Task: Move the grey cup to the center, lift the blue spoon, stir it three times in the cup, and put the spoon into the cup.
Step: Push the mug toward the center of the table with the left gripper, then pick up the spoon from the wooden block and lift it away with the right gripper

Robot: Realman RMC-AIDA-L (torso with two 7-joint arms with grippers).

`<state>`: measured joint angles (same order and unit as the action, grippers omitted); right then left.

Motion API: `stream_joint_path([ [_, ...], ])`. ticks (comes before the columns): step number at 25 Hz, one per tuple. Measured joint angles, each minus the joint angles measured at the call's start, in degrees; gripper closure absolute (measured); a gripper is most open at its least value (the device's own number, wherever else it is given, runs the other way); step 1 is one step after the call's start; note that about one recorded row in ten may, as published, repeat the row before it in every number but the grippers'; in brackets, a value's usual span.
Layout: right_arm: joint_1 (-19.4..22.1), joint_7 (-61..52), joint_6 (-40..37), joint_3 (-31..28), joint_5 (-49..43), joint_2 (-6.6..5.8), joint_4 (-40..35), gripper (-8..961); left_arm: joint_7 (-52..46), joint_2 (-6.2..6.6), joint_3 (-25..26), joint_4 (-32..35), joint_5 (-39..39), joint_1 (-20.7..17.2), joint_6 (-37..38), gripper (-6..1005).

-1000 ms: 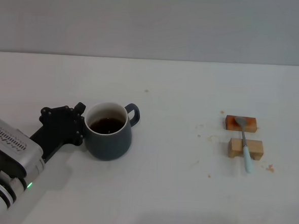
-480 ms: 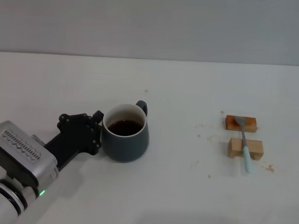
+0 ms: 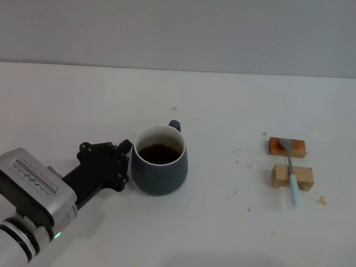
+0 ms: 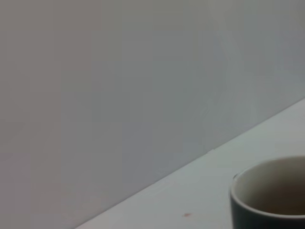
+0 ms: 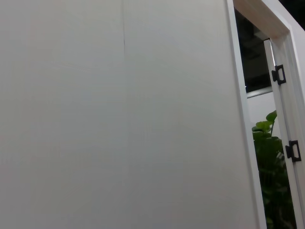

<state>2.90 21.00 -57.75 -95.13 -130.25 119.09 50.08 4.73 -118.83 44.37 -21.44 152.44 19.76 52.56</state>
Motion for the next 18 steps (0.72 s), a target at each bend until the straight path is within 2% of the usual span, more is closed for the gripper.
stream_joint_path([
  [4,-0.1,0.0,0.2,0.9,0.0,-0.01,0.0,147,0.0,0.2,3.4,0.0,-1.6,-0.1,0.1,1001],
  [5,-0.1,0.0,0.2,2.1,-0.2,-0.04,0.0,147,0.0,0.38,7.7,0.0,-2.4,-0.1,0.2,1001],
  [6,-0.1,0.0,0.2,2.1,-0.2,-0.04,0.0,147,0.0,0.38,7.7,0.0,-2.4,-0.1,0.2,1001],
  [9,-0.1,0.0,0.3,4.0,-0.8,-0.02,0.2,147,0.0,0.57,15.2,0.1,-2.7,-0.1,1.2,1001],
  [10,0.0,0.3,0.3,5.7,-1.0,0.04,0.7,147,-0.1,0.66,20.5,0.0,-2.7,-0.1,2.5,1001],
  [11,0.0,0.3,0.3,5.7,-1.0,0.04,0.7,147,-0.1,0.66,20.5,0.0,-2.7,-0.1,2.5,1001],
  [14,0.7,2.6,0.2,9.5,-0.2,0.24,2.3,146,-0.5,0.68,27.3,-0.2,-2.7,0.1,4.2,1001],
  [15,1.4,5.1,-0.1,13.0,1.4,0.37,3.8,146,-0.8,0.61,31.4,-0.5,-2.8,0.3,4.7,1001],
  [16,1.4,5.1,-0.1,13.0,1.4,0.37,3.8,146,-0.8,0.61,31.4,-0.5,-2.8,0.3,4.7,1001],
  [17,2.5,7.4,-1.1,17.5,3.9,0.39,5.7,146,-0.9,0.6,32.7,-0.7,-2.8,0.4,4.7,1001],
  [18,2.5,7.4,-1.1,17.5,3.9,0.39,5.7,146,-1.2,0.57,33.8,-0.8,-2.8,0.5,4.8,1001],
])
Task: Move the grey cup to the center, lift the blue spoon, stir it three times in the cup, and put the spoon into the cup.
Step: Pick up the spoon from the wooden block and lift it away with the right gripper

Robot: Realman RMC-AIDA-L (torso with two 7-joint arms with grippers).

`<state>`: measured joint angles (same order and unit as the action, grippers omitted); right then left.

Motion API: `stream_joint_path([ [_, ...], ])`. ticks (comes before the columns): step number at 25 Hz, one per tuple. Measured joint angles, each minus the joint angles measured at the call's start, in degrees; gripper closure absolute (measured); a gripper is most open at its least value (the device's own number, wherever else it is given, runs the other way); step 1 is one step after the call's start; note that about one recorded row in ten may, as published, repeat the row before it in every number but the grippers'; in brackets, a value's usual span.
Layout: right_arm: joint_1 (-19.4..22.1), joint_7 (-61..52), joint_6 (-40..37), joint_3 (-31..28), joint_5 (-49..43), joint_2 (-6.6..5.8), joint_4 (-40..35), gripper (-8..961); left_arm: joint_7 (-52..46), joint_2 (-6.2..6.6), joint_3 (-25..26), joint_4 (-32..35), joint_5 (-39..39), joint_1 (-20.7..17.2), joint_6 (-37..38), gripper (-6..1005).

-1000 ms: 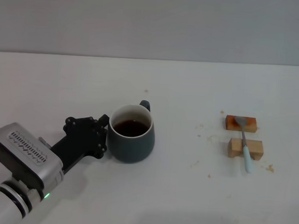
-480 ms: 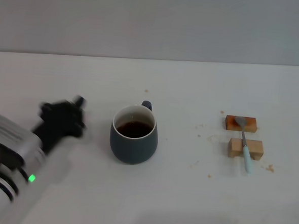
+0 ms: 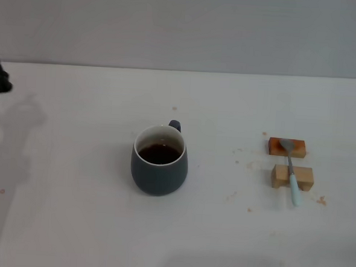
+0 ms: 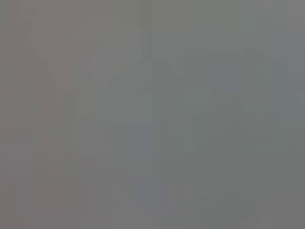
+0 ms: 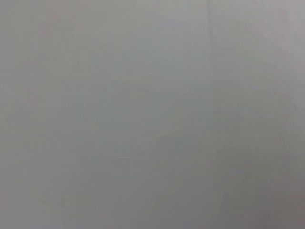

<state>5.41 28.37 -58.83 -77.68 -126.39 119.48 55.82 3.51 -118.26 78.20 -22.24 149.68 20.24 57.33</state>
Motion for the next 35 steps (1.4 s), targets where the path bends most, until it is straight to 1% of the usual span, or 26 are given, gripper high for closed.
stream_joint_path([
  [1,0.8,0.7,-0.6,2.4,1.1,-0.01,1.1,146,-0.4,0.01,0.7,0.0,0.0,0.1,0.0,1001],
  [2,2.1,1.4,-1.7,6.2,2.4,-0.09,3.2,146,-0.8,0.04,1.5,0.0,0.0,0.2,0.1,1001],
  [3,2.1,1.4,-1.7,6.2,2.4,-0.09,3.2,146,-1.2,0.08,2.2,0.0,0.0,0.3,0.1,1001],
  [4,3.5,1.5,-2.2,9.4,2.7,-0.1,5.2,146,-1.2,0.16,3.0,0.0,0.2,0.6,0.1,1001],
  [5,4.1,1.5,-2.2,10.8,2.8,-0.1,6.2,146,-1.2,0.16,3.0,0.0,0.2,0.6,0.1,1001],
  [6,4.1,1.5,-2.2,10.8,2.8,-0.1,6.2,146,-1.3,0.28,3.2,0.1,0.3,0.8,0.1,1001],
  [7,5.3,1.6,-2.1,13.4,3.1,-0.1,8.0,146,-1.3,0.5,3.7,0.2,0.4,0.8,0.1,1001],
  [8,5.3,1.6,-2.1,13.4,3.1,-0.1,8.0,146,-1.3,0.5,3.7,0.2,0.4,0.8,0.1,1001],
  [10,6.6,1.8,-1.9,15.9,3.7,-0.24,9.7,146,-1.3,0.68,4.4,0.1,0.4,0.8,0.3,1001],
  [11,7.1,2.2,-1.8,17.3,3.9,-0.28,10.4,146,-1.3,0.74,4.8,0.0,0.5,0.8,0.5,1001],
  [12,7.7,3.7,-1.8,20.1,4.1,-0.34,11.2,146,-1.1,0.98,5.1,0.0,0.5,0.7,0.7,1001],
  [13,7.7,3.7,-1.8,20.1,4.1,-0.34,11.2,146,-1.1,0.98,5.1,0.0,0.5,0.7,0.7,1001],
  [16,8.0,5.4,-2.0,24.5,5.1,-0.31,11.6,145,-1.0,1.39,5.2,0.0,0.5,0.8,0.7,1001],
  [17,8.0,5.9,-2.0,27.1,6.7,-0.42,11.9,145,-1.0,1.53,5.2,-0.1,0.5,0.8,0.8,1001],
  [18,8.0,5.9,-2.0,27.1,6.7,-0.42,11.9,145,-1.0,1.63,5.3,-0.1,0.5,0.9,0.8,1001],
  [23,7.9,5.9,-1.7,32.3,7.8,-0.64,12.4,145,-0.9,1.88,6.4,-0.1,0.6,0.9,0.9,1001],
  [27,8.0,5.9,-1.4,36.0,7.9,-0.73,13.4,145,-0.9,2.41,6.6,-0.4,0.6,1.0,1.1,1001],
  [35,7.9,5.9,-0.3,39.2,7.9,-0.83,14.0,147,-0.9,2.9,7.2,-0.7,0.6,1.1,1.2,1001],
])
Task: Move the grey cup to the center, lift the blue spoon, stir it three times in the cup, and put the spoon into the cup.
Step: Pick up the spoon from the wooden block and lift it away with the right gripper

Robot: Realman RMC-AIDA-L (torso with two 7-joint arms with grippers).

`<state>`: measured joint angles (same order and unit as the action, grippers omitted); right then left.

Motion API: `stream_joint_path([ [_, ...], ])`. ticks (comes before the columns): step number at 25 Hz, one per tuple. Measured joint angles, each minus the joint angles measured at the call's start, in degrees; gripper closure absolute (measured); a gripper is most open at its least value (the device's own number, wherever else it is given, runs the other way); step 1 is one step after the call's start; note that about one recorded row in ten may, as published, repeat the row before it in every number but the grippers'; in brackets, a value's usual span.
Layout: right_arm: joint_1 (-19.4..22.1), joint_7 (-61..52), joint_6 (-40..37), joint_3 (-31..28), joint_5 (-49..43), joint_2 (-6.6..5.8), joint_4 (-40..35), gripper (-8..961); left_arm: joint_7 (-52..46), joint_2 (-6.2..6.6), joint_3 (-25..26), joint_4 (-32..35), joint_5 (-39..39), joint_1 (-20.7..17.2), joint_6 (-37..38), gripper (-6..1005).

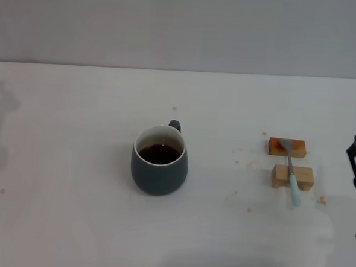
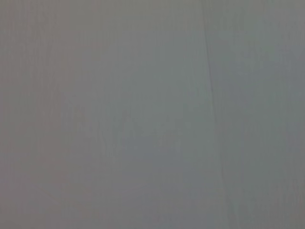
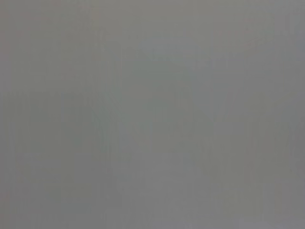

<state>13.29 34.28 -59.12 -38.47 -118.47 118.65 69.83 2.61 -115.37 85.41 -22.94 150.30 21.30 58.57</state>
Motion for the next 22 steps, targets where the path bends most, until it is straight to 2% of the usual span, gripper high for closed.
stream_joint_path([
  [22,-0.9,0.0,7.6,1.5,0.7,0.0,-0.6,148,0.1,0.06,1.0,-0.2,0.0,0.6,0.3,1001],
])
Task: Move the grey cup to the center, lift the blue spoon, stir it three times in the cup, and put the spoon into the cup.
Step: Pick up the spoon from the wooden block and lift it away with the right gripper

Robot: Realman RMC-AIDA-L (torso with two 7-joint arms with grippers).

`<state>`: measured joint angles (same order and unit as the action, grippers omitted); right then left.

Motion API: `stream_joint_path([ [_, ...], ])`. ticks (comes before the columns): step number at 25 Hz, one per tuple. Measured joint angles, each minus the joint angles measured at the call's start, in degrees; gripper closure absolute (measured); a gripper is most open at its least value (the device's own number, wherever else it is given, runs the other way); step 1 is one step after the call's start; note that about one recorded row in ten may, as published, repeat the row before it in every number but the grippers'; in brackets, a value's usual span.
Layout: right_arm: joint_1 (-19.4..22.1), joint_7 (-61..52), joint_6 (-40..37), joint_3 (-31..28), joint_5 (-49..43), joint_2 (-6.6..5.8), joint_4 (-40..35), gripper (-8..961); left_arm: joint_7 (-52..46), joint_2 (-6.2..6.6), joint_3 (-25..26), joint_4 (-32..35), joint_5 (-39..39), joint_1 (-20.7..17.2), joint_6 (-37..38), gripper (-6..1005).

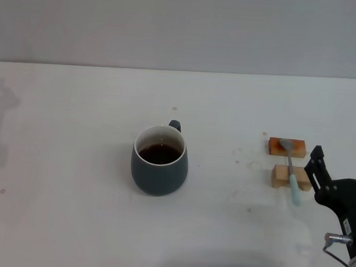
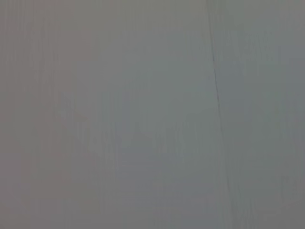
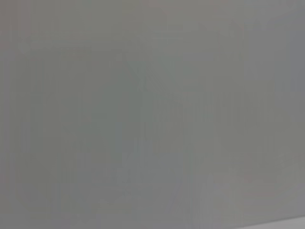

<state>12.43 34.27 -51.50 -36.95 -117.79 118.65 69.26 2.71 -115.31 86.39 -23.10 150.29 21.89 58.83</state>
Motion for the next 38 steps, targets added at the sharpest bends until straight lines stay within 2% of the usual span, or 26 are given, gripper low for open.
stream_joint_path([
  [29,-1.1,0.0,8.7,-0.7,1.6,-0.37,-2.7,148,0.6,-0.45,0.1,-2.2,1.4,-1.4,0.3,1001],
  [38,-1.1,0.0,10.2,-0.1,1.5,-0.89,-2.9,149,0.6,-0.45,0.1,-3.4,1.4,-2.6,0.8,1001],
])
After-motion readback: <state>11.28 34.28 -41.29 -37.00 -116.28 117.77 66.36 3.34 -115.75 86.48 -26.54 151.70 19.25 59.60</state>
